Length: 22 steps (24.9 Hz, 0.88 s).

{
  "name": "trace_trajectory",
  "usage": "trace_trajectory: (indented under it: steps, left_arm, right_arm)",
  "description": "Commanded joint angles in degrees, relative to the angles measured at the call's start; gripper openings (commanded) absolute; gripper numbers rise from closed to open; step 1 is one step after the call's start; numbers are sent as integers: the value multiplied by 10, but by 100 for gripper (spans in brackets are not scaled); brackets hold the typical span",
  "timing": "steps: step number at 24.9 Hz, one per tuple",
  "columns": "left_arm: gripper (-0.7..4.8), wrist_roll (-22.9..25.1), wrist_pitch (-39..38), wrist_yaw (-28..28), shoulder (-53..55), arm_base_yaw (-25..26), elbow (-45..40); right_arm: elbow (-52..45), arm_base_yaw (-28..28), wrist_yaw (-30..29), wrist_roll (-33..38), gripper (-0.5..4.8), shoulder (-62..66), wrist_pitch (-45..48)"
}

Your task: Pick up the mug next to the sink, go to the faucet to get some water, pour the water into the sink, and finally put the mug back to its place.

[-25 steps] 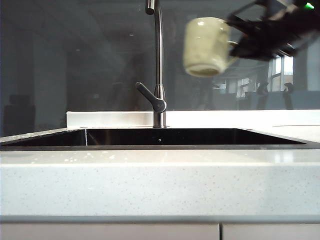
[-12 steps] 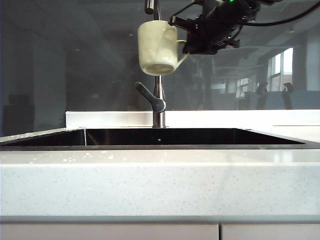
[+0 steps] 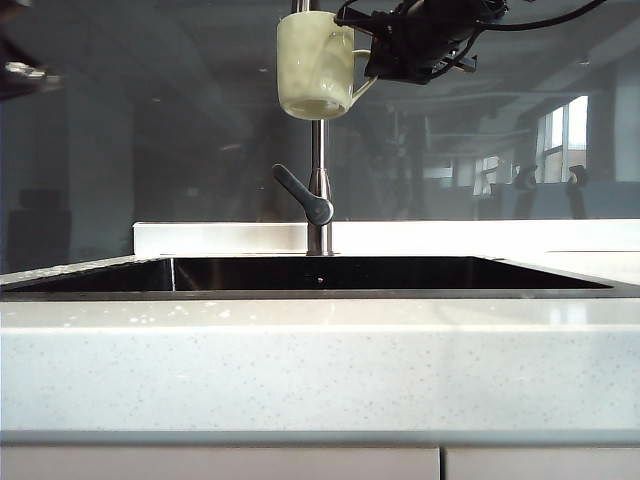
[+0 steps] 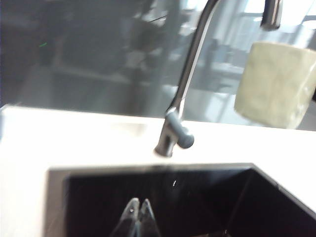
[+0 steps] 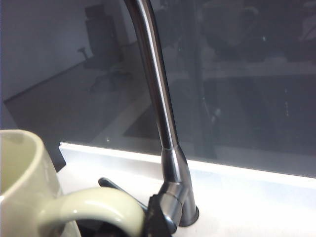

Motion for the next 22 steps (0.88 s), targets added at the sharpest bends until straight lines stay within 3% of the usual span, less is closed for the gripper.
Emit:
trace_trajectory:
  steps: [1, 8, 11, 13, 16, 18, 22]
  left_arm:
    - [-4, -1, 31, 62, 115, 1, 85]
    - [1, -29, 32, 151, 315, 1, 266]
    - [140, -44, 33, 174, 410, -1, 363]
    - [168, -51, 33, 192, 465, -6, 425]
    - [282, -50, 33, 193, 531, -21, 504]
    - [324, -53, 33, 193, 570, -34, 554]
    - [342, -63, 25, 201, 647, -56, 658]
  right_arm:
    - [7, 1, 3, 9, -5, -9, 49]
    - [22, 1, 3, 9, -5, -4, 61]
    - [43, 1, 2, 9, -5, 4, 52]
    - [50, 1, 1, 9, -5, 7, 49]
    - [53, 4, 1, 9, -5, 7, 44]
    - [56, 5, 0, 9, -5, 8, 43]
    - [56, 8, 1, 9, -5, 9, 45]
